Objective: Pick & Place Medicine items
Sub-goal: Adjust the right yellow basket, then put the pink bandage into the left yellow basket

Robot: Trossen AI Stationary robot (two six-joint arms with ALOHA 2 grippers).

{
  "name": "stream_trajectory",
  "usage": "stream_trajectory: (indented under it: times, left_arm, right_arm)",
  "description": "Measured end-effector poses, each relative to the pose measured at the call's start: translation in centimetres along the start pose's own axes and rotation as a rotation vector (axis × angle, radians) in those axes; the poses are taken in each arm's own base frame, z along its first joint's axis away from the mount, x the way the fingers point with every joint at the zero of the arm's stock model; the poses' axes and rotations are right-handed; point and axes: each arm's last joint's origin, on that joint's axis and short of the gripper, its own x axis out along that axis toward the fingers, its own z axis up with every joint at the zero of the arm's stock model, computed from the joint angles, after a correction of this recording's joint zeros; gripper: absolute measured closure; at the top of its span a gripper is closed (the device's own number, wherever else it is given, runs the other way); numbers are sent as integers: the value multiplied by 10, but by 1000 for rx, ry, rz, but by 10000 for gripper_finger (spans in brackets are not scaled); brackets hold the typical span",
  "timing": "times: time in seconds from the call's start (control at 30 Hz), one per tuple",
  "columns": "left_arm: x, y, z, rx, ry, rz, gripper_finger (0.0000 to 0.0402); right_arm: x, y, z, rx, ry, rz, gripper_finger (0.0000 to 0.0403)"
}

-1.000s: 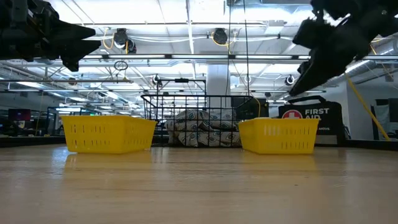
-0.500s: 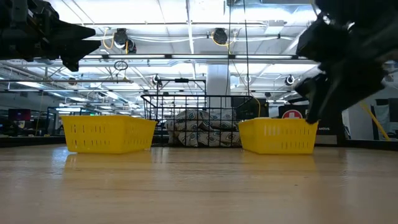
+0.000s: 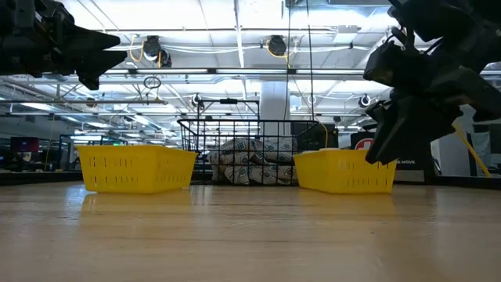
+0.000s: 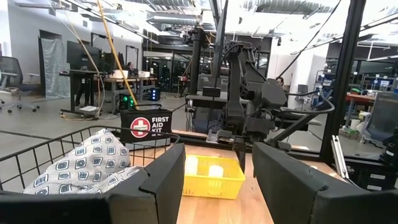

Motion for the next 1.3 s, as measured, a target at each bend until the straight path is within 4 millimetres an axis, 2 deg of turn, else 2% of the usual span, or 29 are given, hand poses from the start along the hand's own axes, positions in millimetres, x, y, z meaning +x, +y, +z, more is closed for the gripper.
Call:
stream_trajectory:
  times: [0.33,0.73,0.83,0.93,1.03,1.2,1.3]
  left_arm:
    - [0,0,0,0,0,0,204]
    - [0,0,0,0,0,0,204]
    - [0,0,0,0,0,0,204]
    - [0,0,0,0,0,0,204]
    - [0,0,0,0,0,0,204]
    - [0,0,0,0,0,0,204]
    - [0,0,0,0,0,0,204]
  right_arm:
    - [0,-5,4,-21,-67,-169,289]
    - [-2,0,18,-24,-190,-36,289]
    - [-8,0,22,-43,-223,-32,289]
    - [-24,-2,28,-58,-288,-25,289]
    - [-52,-7,33,-112,-368,-28,289]
    - [-98,-22,31,-153,-475,-58,289]
    - [-119,-31,22,-130,-548,-70,289]
